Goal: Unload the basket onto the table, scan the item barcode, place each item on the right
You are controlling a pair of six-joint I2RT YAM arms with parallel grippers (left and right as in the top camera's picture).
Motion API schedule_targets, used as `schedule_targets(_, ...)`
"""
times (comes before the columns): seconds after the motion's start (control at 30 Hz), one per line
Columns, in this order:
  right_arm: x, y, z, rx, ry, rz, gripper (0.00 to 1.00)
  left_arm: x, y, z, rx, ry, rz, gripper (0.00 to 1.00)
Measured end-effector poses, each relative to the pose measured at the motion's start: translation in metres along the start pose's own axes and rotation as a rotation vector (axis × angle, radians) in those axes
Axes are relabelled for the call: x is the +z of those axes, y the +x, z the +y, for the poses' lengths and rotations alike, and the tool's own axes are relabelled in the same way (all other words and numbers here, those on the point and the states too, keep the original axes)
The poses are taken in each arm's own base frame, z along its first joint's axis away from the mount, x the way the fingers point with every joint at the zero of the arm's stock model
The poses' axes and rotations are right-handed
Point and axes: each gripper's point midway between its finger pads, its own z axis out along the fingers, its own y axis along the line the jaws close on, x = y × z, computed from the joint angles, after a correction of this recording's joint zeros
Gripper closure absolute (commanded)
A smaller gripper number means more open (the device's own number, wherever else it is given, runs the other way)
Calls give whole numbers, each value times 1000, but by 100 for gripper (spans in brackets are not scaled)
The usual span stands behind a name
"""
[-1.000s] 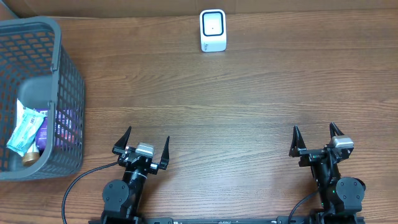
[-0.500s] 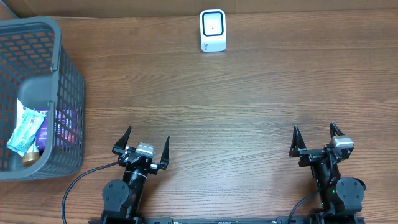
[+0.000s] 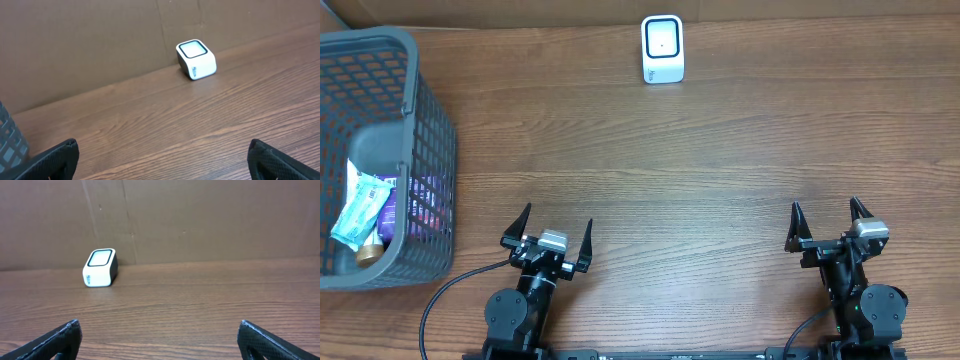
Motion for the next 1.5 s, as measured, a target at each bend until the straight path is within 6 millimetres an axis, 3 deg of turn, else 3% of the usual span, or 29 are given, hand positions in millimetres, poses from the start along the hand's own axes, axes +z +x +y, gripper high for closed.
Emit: schedule_targets(1.5,0,-5,-1,-2,9,-22,0,0,0,-1,-4,4,-2,0)
